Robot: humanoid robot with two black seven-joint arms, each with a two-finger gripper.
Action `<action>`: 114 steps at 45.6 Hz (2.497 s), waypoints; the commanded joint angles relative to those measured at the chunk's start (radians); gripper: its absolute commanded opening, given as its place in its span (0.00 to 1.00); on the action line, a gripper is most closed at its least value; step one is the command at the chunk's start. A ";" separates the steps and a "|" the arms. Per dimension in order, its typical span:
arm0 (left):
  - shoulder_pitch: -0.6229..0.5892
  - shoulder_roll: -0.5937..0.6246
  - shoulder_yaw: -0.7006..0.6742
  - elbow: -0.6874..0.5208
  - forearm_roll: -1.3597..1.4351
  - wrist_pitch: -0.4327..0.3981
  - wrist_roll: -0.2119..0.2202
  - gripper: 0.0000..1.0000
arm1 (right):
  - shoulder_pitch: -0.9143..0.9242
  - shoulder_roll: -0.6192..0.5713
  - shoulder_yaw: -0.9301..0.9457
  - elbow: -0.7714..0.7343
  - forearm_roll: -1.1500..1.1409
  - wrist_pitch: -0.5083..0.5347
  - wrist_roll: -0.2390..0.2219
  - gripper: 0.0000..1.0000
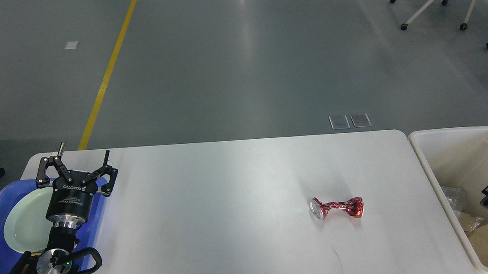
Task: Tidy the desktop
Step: 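Lower into the bin and open the right gripper to drop the wad, then raise the right gripper and move it over the red can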
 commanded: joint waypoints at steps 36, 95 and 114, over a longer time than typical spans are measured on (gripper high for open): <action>0.000 0.000 0.000 0.000 0.000 0.000 0.000 0.96 | -0.147 0.122 0.001 -0.157 0.003 -0.114 -0.003 1.00; -0.002 0.000 0.000 0.000 0.000 0.000 0.002 0.96 | 0.887 -0.073 -0.097 0.512 -0.357 0.800 -0.014 1.00; 0.000 0.000 0.000 0.001 0.000 0.000 0.000 0.96 | 1.543 -0.004 -0.270 1.170 -0.314 0.970 -0.018 1.00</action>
